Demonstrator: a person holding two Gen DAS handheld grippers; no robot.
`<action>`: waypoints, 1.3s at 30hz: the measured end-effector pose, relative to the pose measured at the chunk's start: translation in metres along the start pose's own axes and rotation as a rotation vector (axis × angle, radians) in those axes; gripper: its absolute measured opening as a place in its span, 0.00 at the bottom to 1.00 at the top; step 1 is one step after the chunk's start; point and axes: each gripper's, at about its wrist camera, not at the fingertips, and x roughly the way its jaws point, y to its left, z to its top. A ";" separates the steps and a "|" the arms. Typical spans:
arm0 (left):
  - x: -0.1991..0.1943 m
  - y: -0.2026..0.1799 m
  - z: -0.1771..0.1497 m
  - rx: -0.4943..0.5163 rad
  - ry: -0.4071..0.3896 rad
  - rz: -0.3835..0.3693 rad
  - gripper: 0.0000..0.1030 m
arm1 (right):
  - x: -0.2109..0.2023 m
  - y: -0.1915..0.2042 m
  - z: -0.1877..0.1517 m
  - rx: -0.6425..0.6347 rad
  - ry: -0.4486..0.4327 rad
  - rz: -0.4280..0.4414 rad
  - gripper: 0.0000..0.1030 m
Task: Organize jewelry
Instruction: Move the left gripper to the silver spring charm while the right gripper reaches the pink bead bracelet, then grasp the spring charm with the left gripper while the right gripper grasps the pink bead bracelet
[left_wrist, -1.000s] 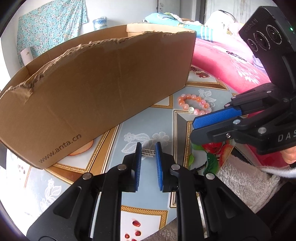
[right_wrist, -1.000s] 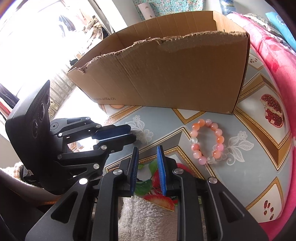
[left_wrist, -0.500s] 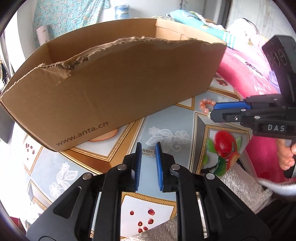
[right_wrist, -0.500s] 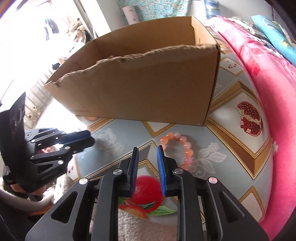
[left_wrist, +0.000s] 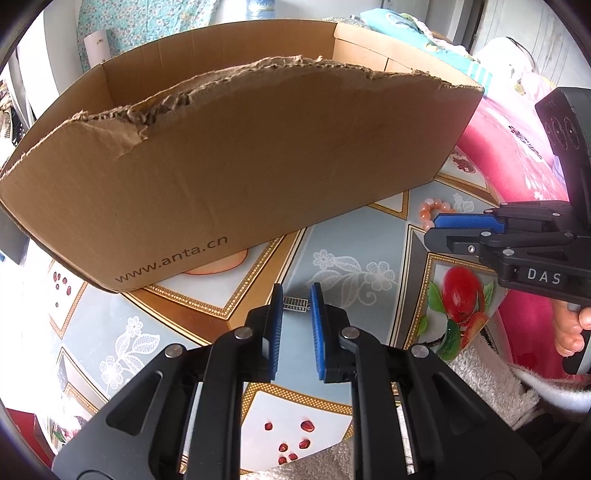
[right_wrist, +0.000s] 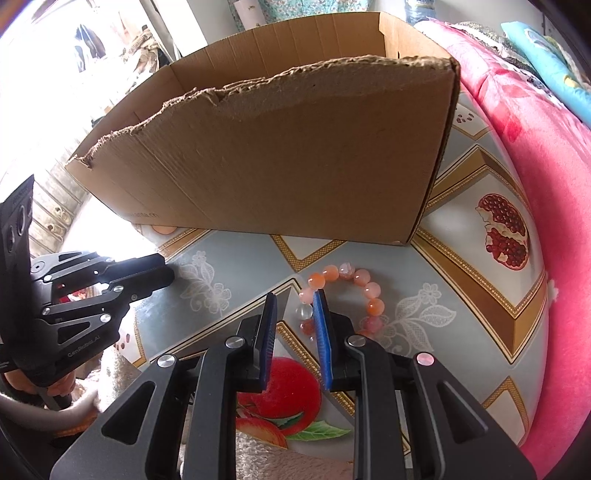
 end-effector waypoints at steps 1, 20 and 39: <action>0.000 0.000 0.000 0.000 0.001 0.002 0.13 | 0.001 0.001 0.000 -0.003 0.000 -0.003 0.20; 0.001 -0.003 0.001 0.020 0.006 0.017 0.13 | 0.008 0.015 -0.001 -0.009 -0.008 -0.027 0.20; -0.005 -0.001 -0.003 0.018 -0.029 0.009 0.13 | -0.004 -0.025 -0.005 0.185 -0.047 0.122 0.09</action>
